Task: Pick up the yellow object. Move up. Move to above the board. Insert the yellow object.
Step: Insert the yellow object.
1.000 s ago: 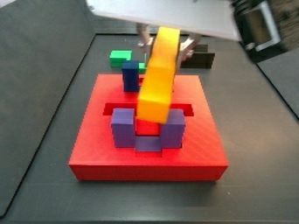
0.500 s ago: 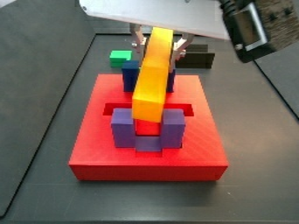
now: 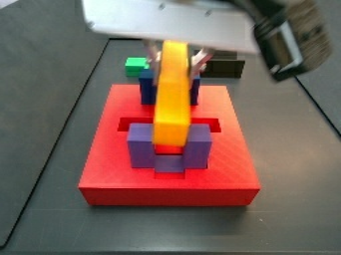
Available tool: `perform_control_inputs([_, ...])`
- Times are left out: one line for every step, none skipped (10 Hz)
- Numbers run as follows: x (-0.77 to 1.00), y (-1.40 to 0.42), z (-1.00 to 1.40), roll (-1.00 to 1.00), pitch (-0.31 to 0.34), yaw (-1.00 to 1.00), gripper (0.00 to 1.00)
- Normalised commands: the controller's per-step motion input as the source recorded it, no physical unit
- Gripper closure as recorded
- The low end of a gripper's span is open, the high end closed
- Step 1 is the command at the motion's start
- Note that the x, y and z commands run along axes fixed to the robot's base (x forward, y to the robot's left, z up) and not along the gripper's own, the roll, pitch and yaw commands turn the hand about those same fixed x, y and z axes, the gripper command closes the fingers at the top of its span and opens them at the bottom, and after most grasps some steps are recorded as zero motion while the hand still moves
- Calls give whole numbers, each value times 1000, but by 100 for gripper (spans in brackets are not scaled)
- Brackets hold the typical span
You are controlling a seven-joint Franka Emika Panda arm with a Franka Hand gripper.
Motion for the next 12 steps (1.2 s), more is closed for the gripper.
perform_control_inputs([-211, -149, -57, 0, -26, 0, 100])
perform_control_inputs([-91, -117, 0, 0, -19, 26, 100])
perform_control_inputs([0, -100, 0, 3, -27, 103, 100])
perform_control_inputs([89, -111, -23, 81, -9, 120, 100])
perform_control_inputs([149, -94, -51, 126, 0, 40, 100])
perform_control_inputs([109, -86, -77, 131, 3, 49, 100])
perform_control_inputs([114, -63, -106, 130, 7, 54, 100])
perform_control_inputs([111, -51, -149, 133, 4, 57, 100])
perform_control_inputs([120, -46, -151, 131, 14, 57, 100])
perform_control_inputs([106, -37, -169, 131, 16, 49, 100])
perform_control_inputs([83, -31, -200, 133, 4, 40, 100])
perform_control_inputs([149, -20, -246, 117, 0, 14, 100])
